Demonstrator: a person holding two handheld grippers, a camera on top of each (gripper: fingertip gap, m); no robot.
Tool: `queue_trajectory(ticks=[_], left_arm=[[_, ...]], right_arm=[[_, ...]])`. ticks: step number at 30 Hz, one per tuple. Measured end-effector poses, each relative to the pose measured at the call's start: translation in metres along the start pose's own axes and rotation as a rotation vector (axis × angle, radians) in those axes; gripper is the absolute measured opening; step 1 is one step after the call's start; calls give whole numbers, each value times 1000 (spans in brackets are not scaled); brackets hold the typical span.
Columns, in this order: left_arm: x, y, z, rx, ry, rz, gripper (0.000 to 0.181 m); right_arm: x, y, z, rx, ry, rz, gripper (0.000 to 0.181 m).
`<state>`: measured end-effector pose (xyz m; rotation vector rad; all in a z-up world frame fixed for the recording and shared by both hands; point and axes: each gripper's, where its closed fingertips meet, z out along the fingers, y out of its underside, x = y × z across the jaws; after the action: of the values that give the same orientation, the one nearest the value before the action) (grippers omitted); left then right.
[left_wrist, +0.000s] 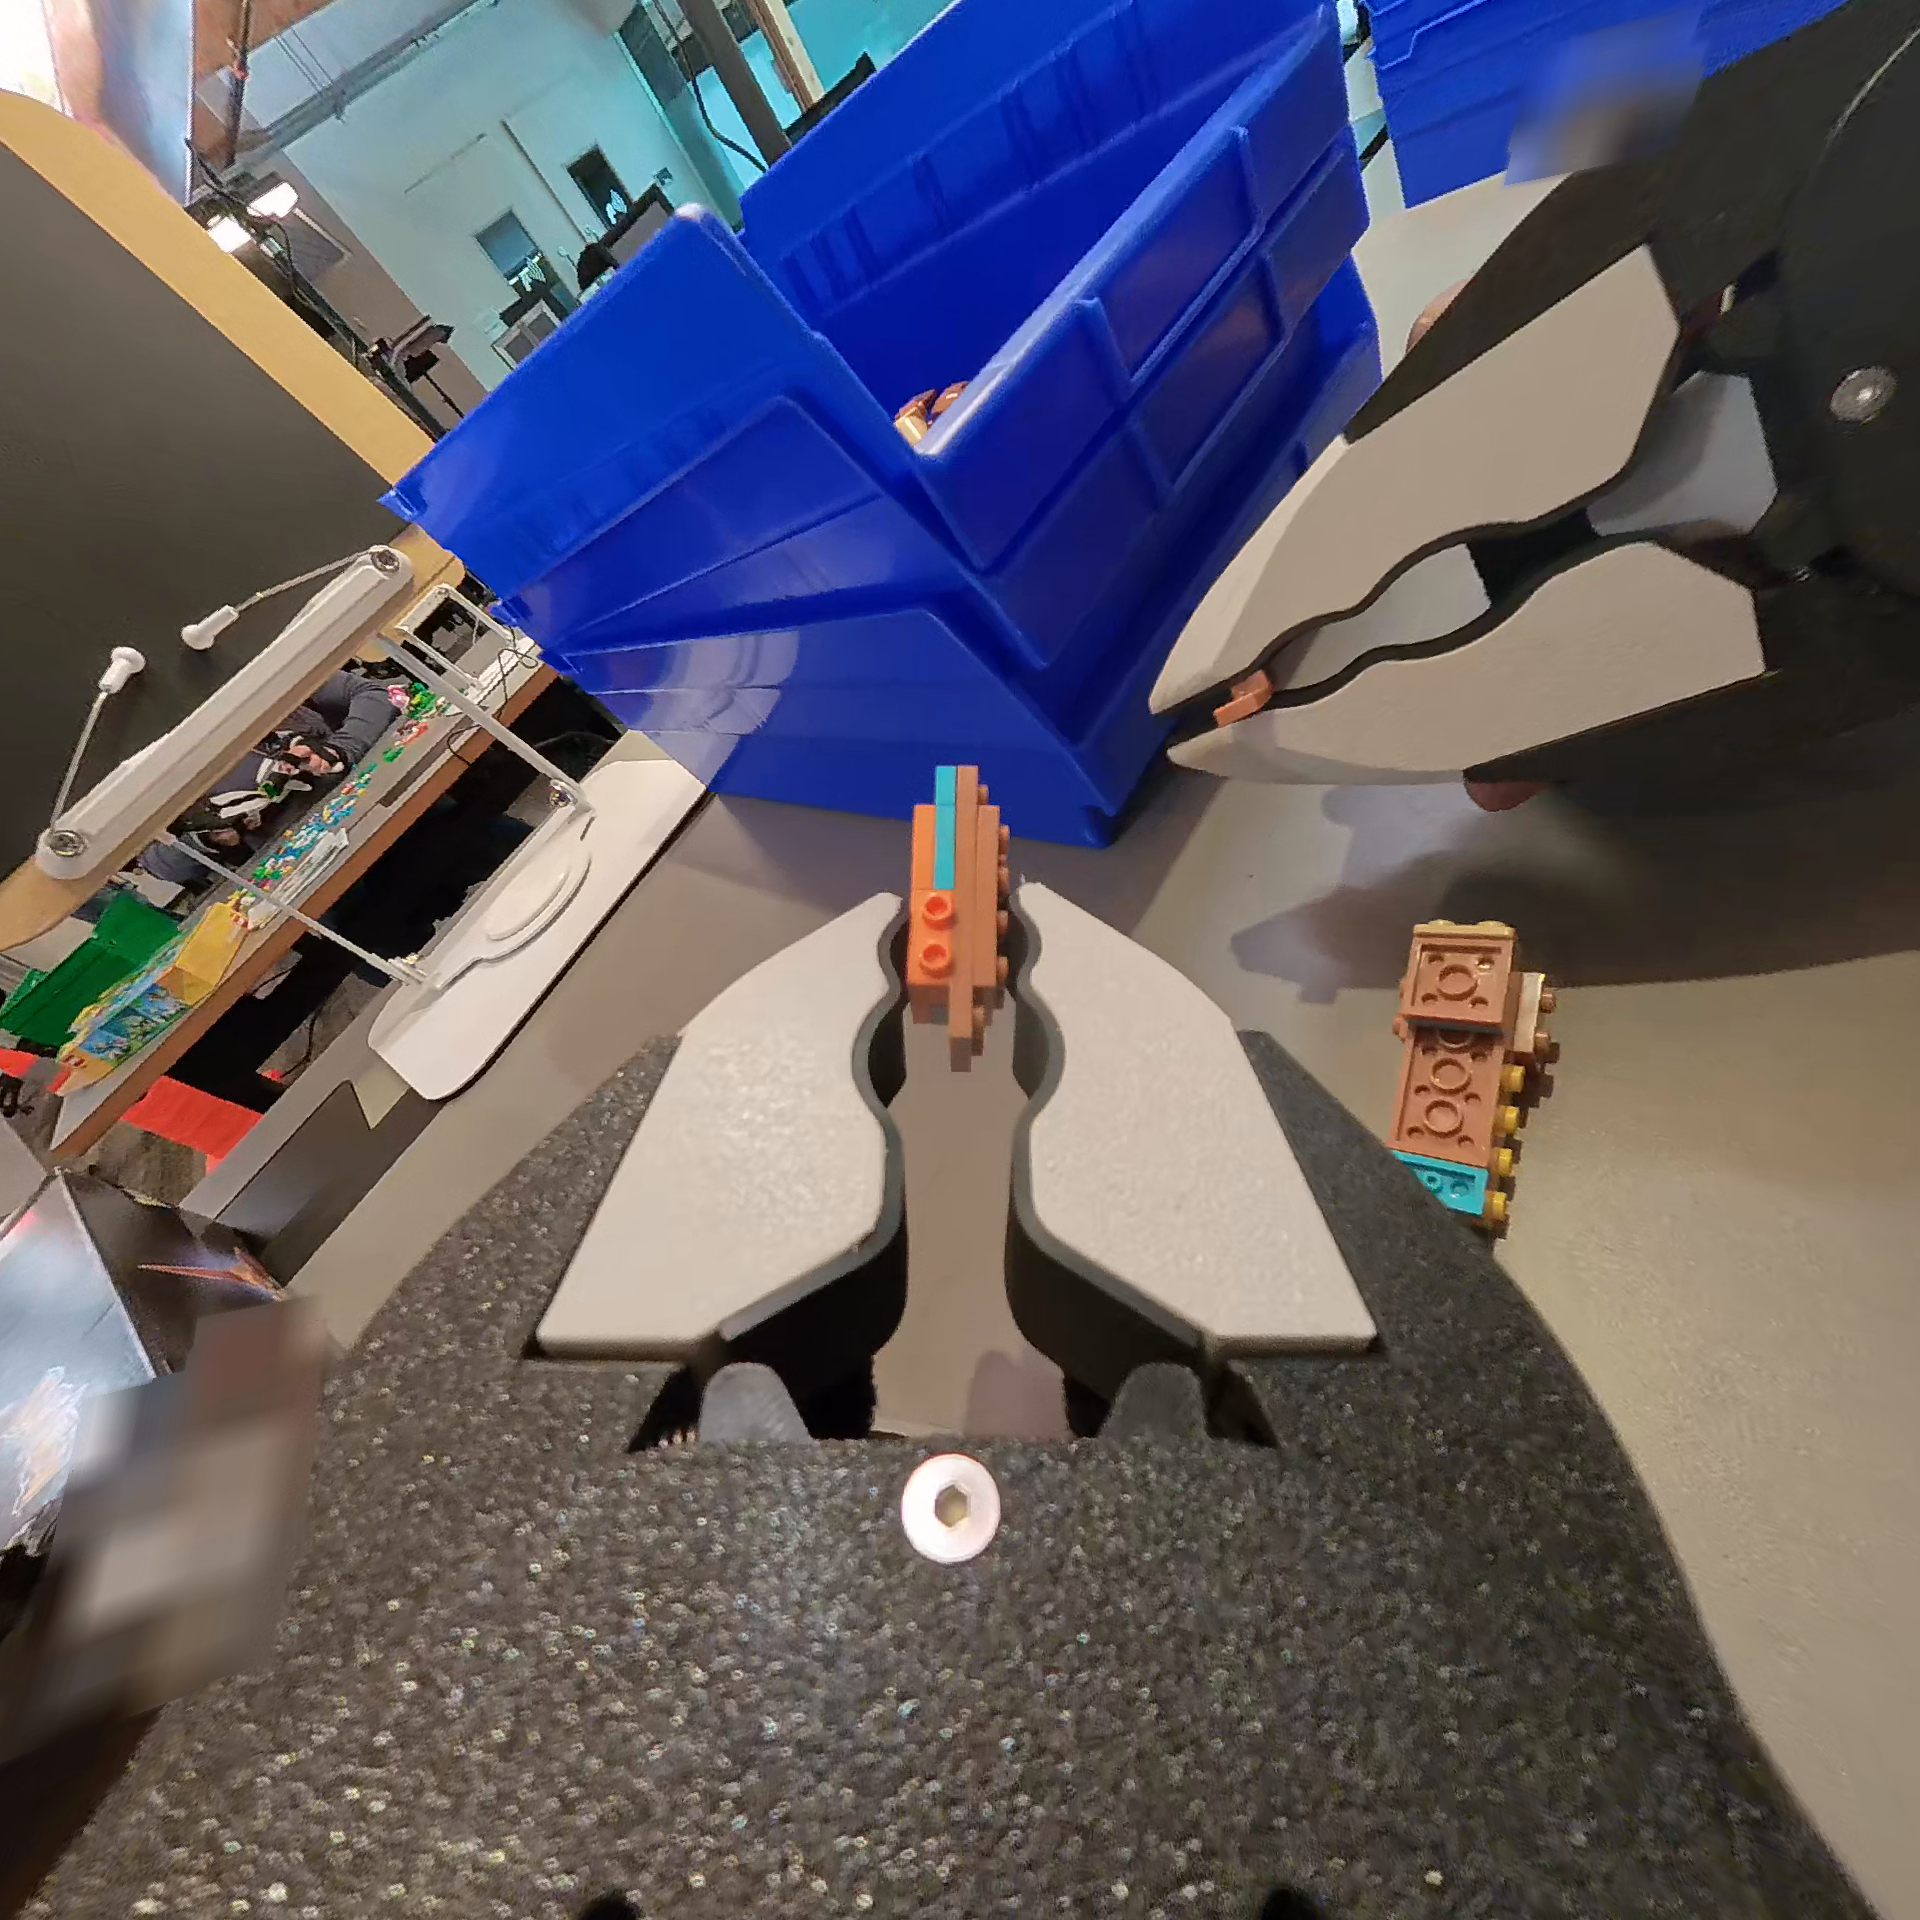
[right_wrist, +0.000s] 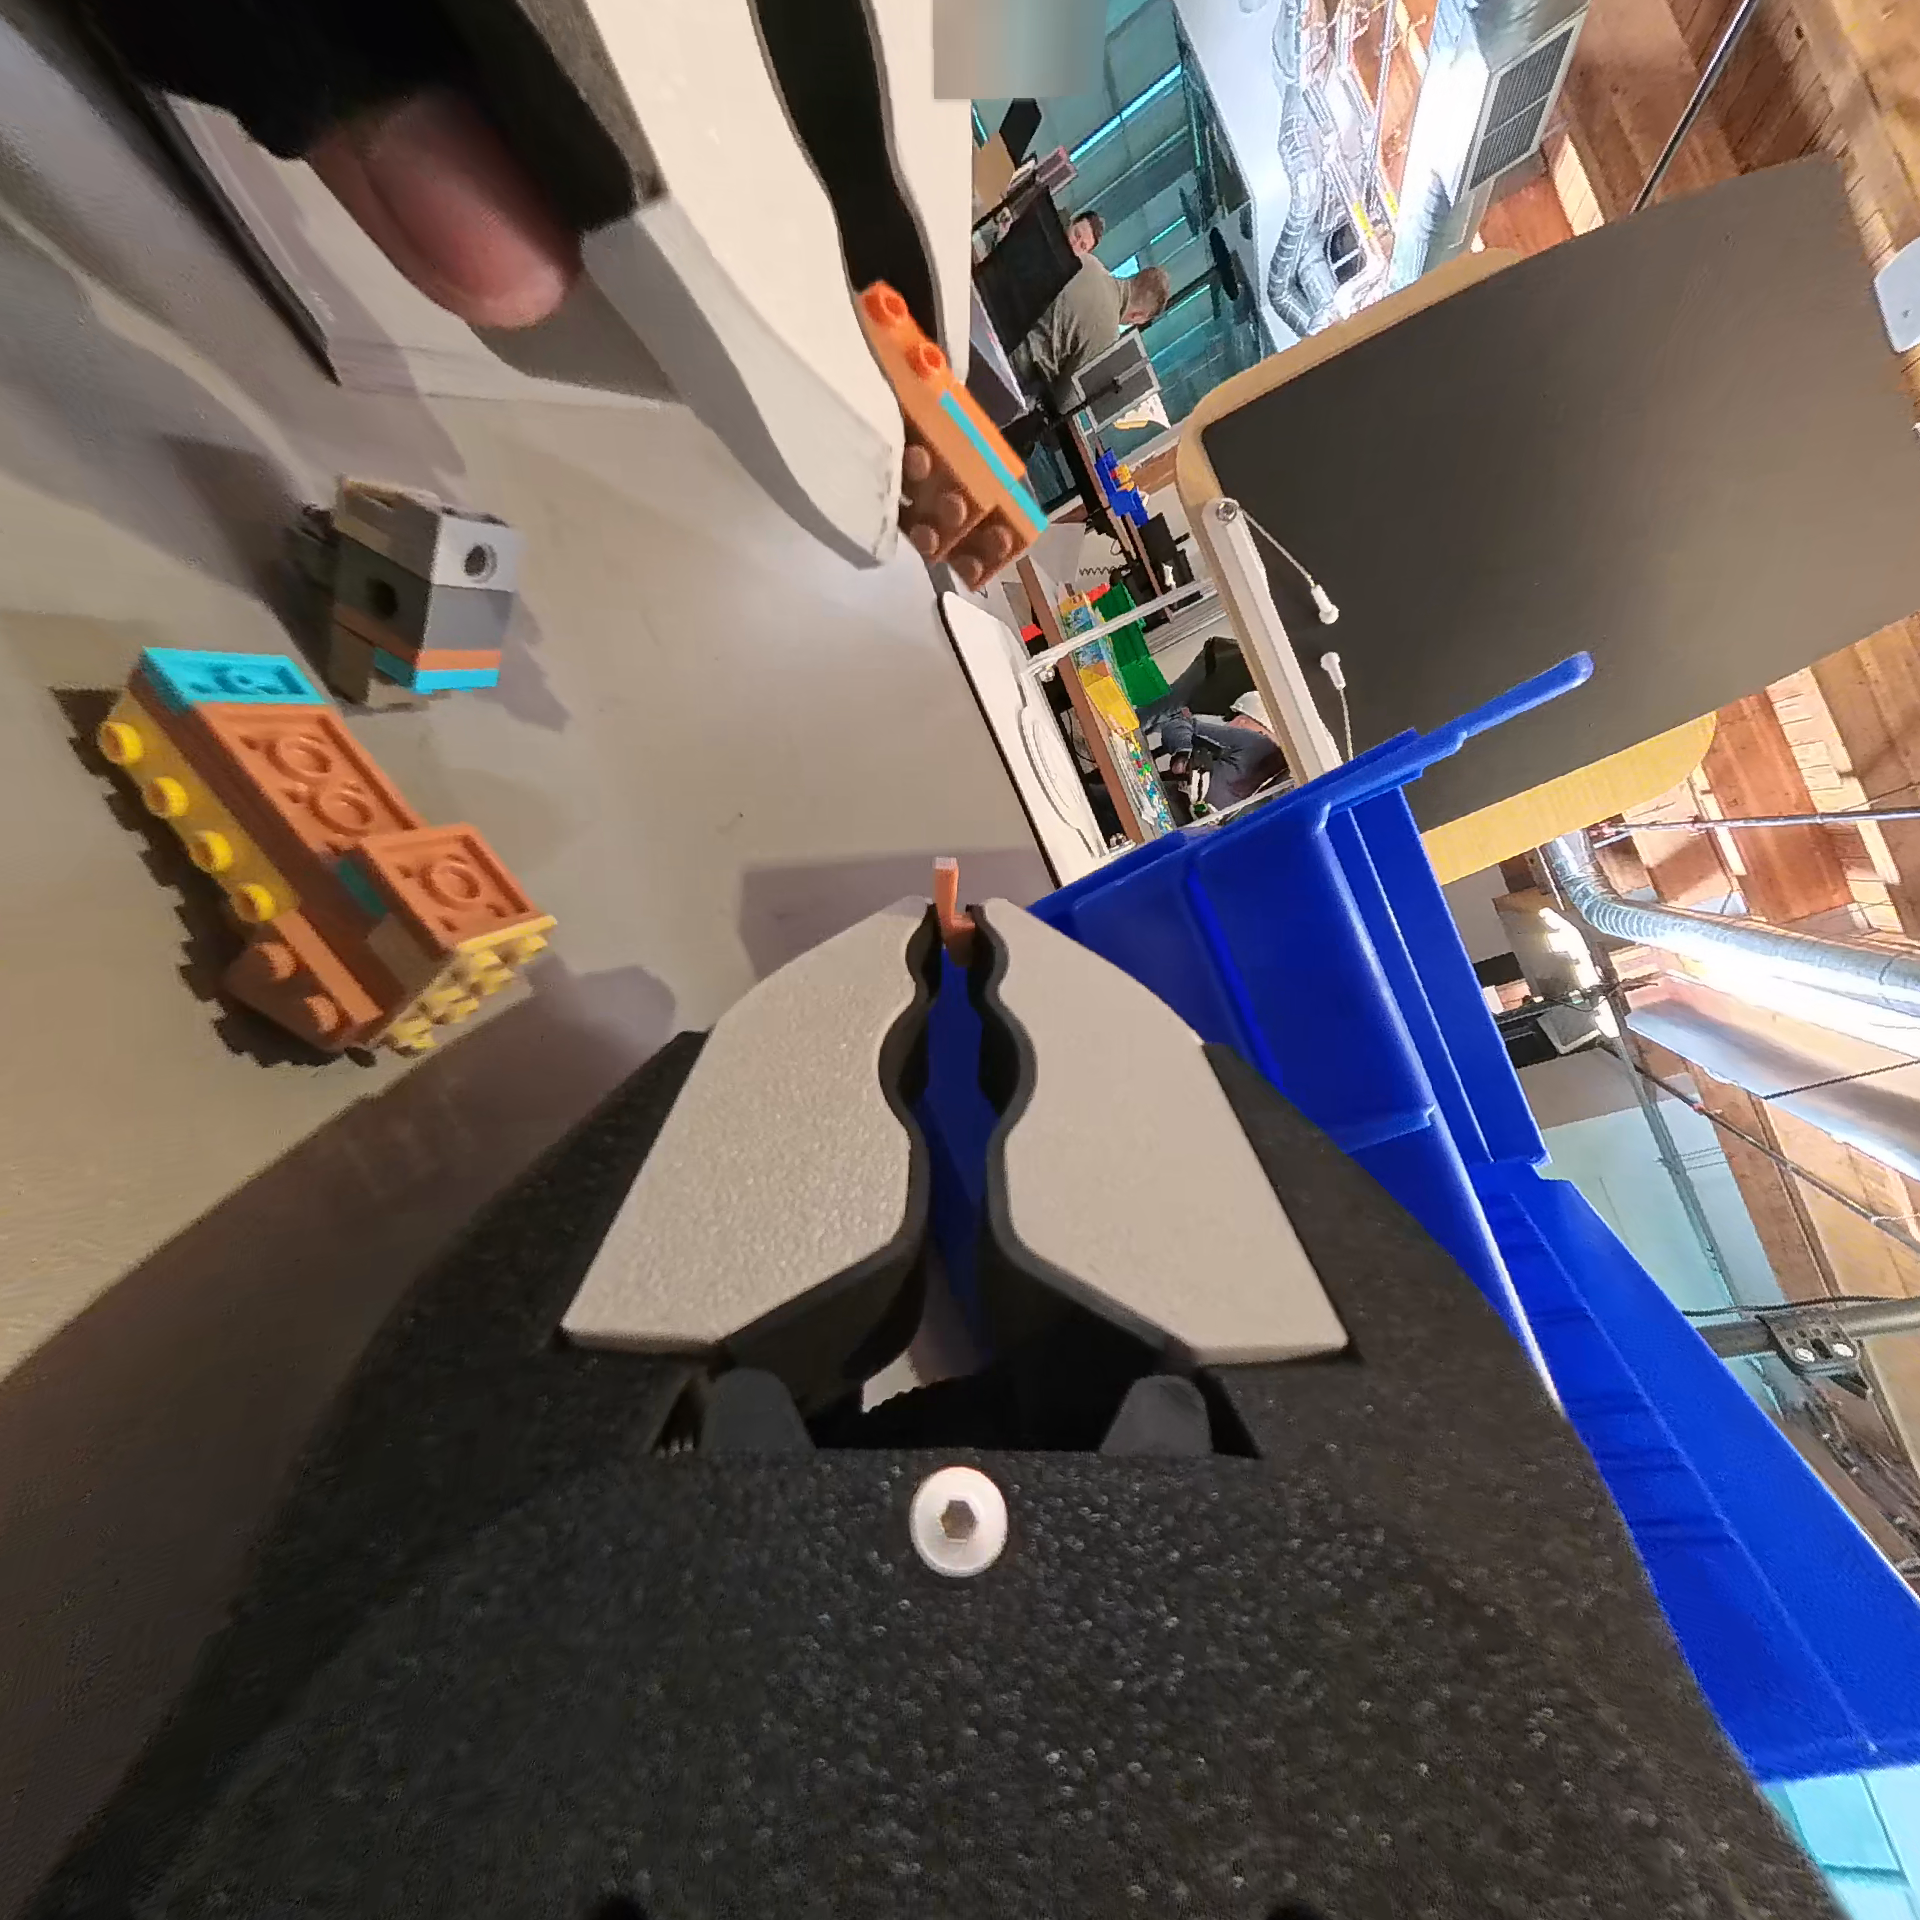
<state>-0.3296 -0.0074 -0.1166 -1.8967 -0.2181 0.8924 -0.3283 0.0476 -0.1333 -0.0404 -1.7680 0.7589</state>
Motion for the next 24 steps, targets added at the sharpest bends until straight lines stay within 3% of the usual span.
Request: queue_trajectory(ticks=[10,17,24], left_arm=[[11,5,1,-19,116,-68,16],[26,9,2,-46,241,-124,16],[28,12,1,-42,312,-236,16]], right_arm=[[-3,-5,-2,44,-41,42,4],[-6,-18,-9,166,-168,223,4],[14,-19,-8,177,-170,350,4]])
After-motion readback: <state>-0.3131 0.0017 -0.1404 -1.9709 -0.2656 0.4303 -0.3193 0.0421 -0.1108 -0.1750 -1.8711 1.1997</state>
